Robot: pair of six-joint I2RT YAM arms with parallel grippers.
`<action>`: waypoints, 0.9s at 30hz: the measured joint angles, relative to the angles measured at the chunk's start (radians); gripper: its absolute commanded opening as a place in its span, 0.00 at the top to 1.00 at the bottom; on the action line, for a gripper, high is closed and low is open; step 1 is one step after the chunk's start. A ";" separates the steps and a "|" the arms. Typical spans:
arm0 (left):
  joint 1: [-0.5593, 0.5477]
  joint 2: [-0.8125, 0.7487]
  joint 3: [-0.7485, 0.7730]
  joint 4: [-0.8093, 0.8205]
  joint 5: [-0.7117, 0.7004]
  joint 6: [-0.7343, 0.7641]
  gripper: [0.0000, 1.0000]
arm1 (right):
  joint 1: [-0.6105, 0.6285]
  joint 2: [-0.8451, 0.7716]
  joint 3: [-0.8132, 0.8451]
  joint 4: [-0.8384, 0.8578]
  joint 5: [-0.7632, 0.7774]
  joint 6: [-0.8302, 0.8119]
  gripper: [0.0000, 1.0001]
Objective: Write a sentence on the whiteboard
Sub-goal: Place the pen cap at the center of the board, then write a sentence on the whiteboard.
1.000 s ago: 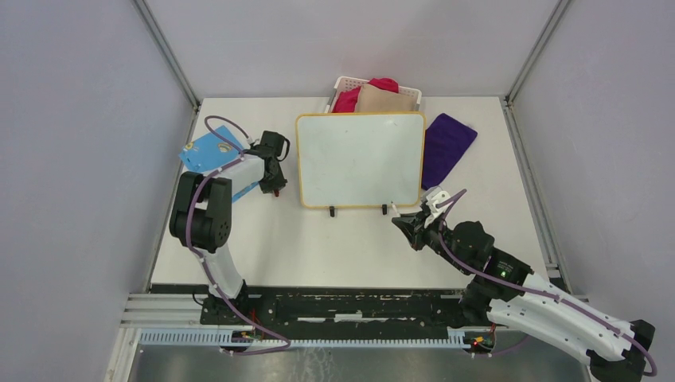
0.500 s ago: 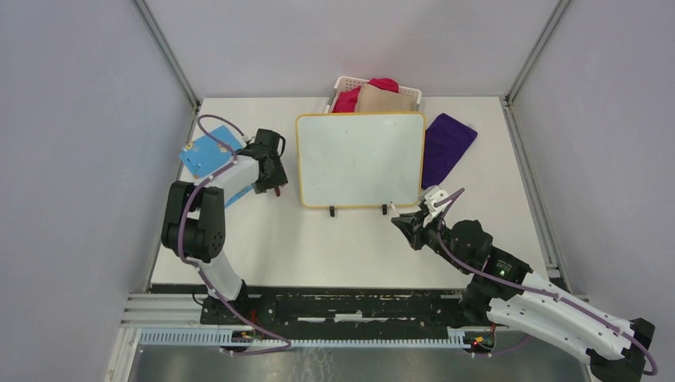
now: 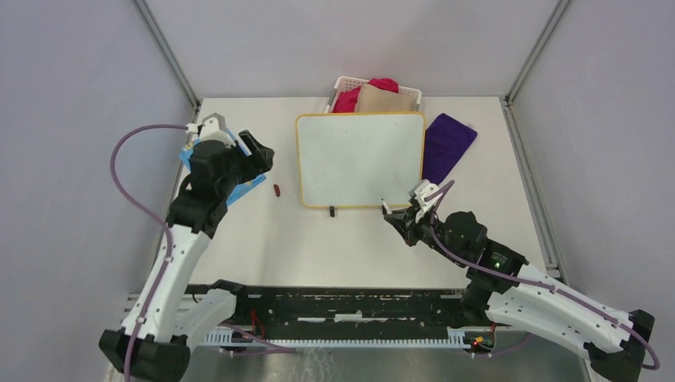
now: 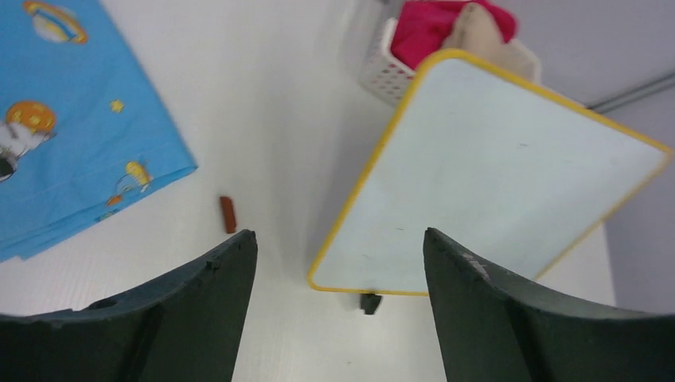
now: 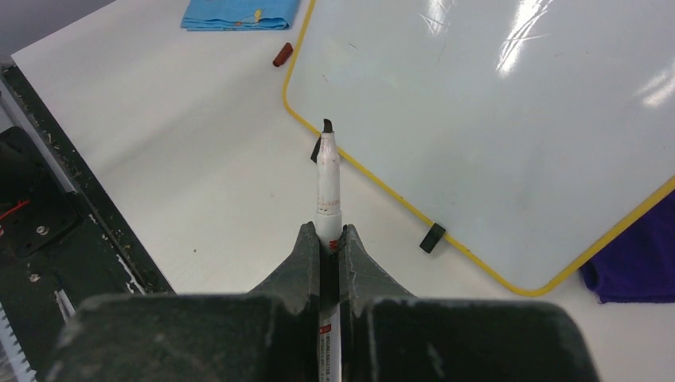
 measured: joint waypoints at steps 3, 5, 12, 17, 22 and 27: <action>-0.001 -0.097 -0.009 0.069 0.092 0.014 0.00 | 0.000 0.039 0.021 0.019 -0.040 -0.019 1.00; -0.001 -0.138 -0.033 0.135 0.153 0.014 0.00 | 0.000 0.070 0.042 0.028 -0.069 -0.031 1.00; -0.002 -0.193 -0.185 0.452 0.369 -0.035 0.00 | 0.000 0.183 0.143 0.060 -0.152 -0.071 1.00; -0.040 -0.137 -0.206 0.634 0.565 -0.055 0.00 | 0.000 0.227 0.184 0.070 -0.216 -0.080 1.00; -0.153 -0.084 -0.214 0.689 0.726 -0.029 0.00 | 0.000 0.285 0.222 0.062 -0.300 -0.081 1.00; -0.309 -0.092 -0.221 0.647 0.785 0.074 0.00 | 0.000 0.295 0.225 0.064 -0.360 -0.072 1.00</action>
